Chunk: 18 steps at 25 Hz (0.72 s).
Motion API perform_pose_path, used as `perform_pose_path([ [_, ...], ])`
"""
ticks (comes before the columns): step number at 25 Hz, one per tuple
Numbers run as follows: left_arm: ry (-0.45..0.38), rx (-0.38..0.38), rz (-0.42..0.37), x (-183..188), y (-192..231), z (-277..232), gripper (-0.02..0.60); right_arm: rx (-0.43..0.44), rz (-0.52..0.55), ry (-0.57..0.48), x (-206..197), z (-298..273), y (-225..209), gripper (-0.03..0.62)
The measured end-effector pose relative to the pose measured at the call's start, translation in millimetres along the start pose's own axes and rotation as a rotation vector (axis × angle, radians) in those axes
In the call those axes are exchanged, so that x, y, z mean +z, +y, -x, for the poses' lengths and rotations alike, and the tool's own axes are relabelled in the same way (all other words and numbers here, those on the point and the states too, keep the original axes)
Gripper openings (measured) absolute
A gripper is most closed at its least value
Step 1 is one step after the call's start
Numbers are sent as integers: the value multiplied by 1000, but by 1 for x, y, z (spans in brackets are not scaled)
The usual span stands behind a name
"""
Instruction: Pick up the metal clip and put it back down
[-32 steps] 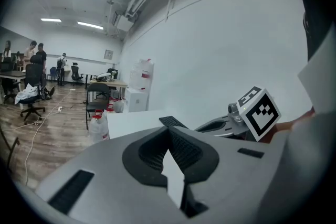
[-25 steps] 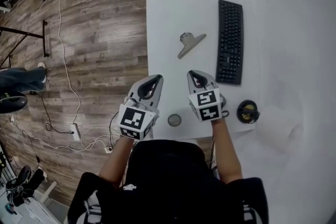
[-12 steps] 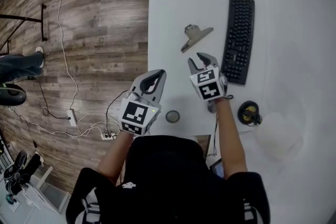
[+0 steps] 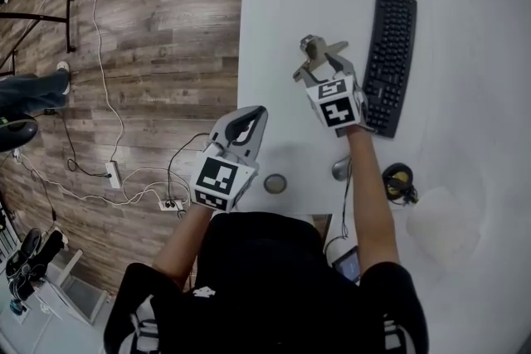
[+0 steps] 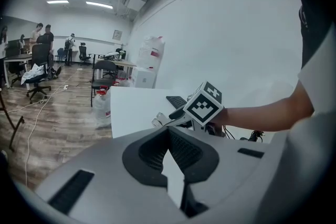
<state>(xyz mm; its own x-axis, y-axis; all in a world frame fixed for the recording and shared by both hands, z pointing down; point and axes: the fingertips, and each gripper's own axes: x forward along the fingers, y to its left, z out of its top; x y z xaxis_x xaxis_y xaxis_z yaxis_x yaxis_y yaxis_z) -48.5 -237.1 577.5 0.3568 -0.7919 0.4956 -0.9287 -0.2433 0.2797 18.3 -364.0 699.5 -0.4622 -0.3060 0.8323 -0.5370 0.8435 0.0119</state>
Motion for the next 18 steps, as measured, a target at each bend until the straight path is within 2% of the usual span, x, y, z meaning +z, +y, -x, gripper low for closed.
perform_pose_path([
  [4, 9, 7, 6, -3, 6, -1, 25, -14, 20, 8, 8, -13, -10, 278],
  [12, 15, 39, 33, -6, 25, -1, 25, -40, 65, 47, 14, -35, -21, 284],
  [18, 17, 40, 42, -7, 22, -4, 25, -51, 84, 58, 20, -40, -32, 287],
])
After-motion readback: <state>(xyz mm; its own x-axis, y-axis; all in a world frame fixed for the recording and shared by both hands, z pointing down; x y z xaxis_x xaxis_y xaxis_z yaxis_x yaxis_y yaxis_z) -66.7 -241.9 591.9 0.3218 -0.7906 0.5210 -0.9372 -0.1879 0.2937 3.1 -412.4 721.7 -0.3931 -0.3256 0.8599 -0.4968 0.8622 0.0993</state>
